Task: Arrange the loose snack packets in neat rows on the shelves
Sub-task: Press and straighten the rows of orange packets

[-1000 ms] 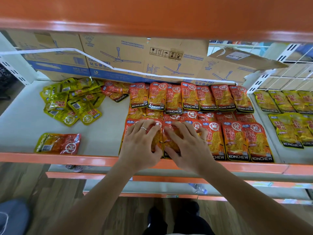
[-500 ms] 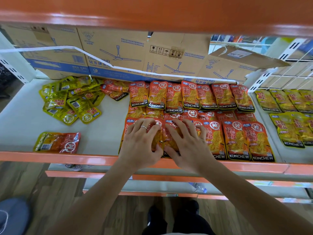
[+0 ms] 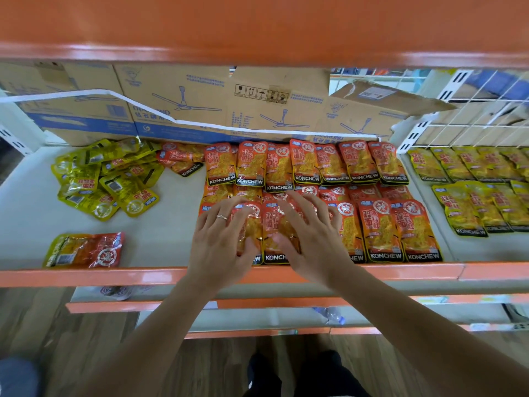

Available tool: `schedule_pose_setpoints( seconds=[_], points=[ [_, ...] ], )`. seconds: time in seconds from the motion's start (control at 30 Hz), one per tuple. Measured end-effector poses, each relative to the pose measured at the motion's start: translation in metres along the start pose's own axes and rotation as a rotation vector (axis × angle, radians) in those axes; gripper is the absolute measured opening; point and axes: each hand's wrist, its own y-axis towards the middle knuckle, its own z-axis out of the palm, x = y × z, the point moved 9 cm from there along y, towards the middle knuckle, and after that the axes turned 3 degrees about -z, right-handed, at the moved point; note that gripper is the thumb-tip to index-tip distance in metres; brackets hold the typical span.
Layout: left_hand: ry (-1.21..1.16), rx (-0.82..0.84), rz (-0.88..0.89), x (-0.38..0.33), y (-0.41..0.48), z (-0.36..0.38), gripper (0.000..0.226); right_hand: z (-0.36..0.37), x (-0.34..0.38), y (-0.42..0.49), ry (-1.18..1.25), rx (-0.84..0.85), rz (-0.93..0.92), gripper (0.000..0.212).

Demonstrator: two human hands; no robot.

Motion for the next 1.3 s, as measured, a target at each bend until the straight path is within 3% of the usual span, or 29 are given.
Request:
schedule_pose_setpoints(
  seconds=[0.27,0.47,1.13,1.3],
  points=[
    [0.069,-0.067,-0.016,-0.046,0.011,-0.029,0.049,-0.053,-0.04,-0.018,0.021,-0.088,0.078,0.061],
    [0.138,0.098,-0.009,-0.112,0.029,0.001,0.058,-0.099,-0.1,-0.056,0.006,-0.086,0.209,0.07],
    [0.082,0.083,0.066,-0.374,0.054,0.055,0.065,-0.247,-0.265,-0.18,-0.069,-0.026,0.15,0.076],
    [0.022,0.095,0.125,-0.431,0.064,0.063,0.066,-0.287,-0.296,-0.199,-0.015,-0.113,0.179,0.076]
  ],
)
